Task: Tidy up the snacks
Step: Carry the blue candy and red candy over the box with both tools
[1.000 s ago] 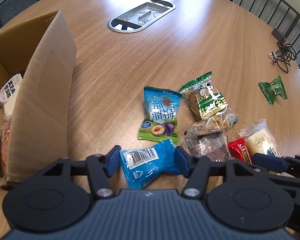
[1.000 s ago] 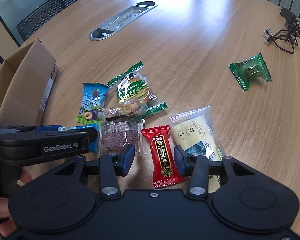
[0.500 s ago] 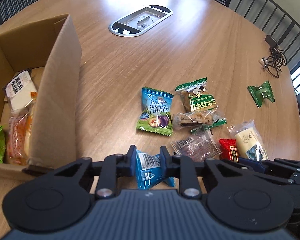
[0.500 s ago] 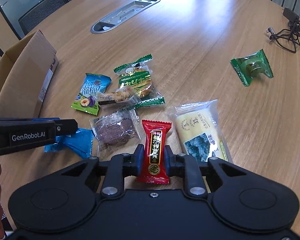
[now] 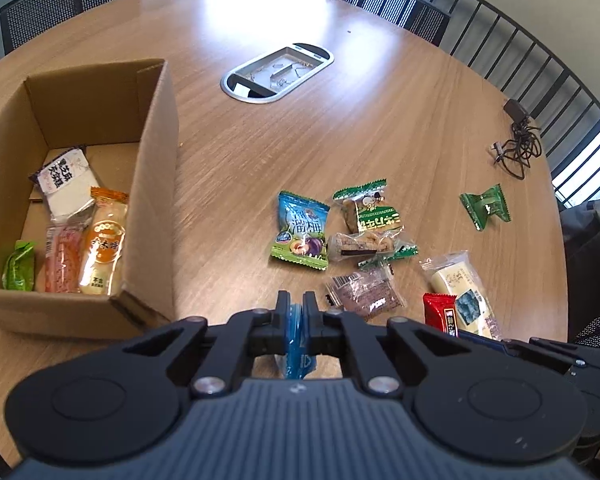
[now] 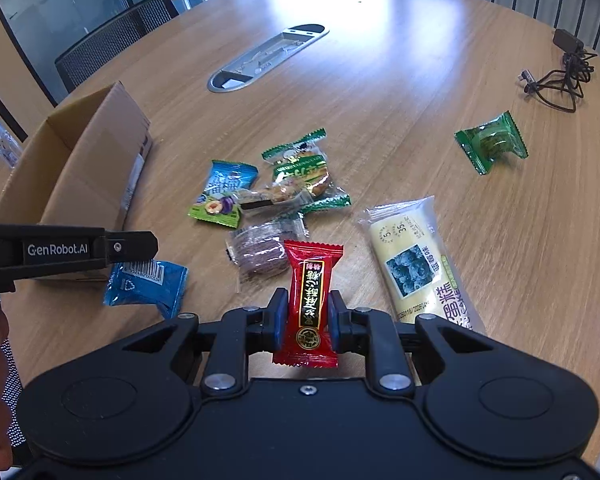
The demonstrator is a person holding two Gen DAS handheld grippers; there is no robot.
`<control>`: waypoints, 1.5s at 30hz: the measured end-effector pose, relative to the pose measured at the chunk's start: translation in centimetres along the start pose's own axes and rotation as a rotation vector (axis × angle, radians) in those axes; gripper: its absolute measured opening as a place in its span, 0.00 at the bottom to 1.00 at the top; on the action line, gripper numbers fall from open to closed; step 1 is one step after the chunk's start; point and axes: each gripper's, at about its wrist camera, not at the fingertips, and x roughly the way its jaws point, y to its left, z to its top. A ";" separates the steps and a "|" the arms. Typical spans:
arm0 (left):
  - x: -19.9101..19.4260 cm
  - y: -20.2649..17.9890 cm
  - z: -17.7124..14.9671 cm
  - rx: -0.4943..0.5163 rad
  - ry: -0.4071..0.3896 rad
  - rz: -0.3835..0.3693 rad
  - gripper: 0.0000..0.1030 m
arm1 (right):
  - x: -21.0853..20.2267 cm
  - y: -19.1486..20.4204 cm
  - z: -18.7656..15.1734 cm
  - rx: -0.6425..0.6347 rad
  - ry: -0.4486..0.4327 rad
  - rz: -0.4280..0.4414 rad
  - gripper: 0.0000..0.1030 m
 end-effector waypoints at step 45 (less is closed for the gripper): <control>-13.0 6.8 1.8 -0.080 -0.268 0.043 0.05 | -6.4 11.4 3.3 -0.112 -0.203 0.156 0.20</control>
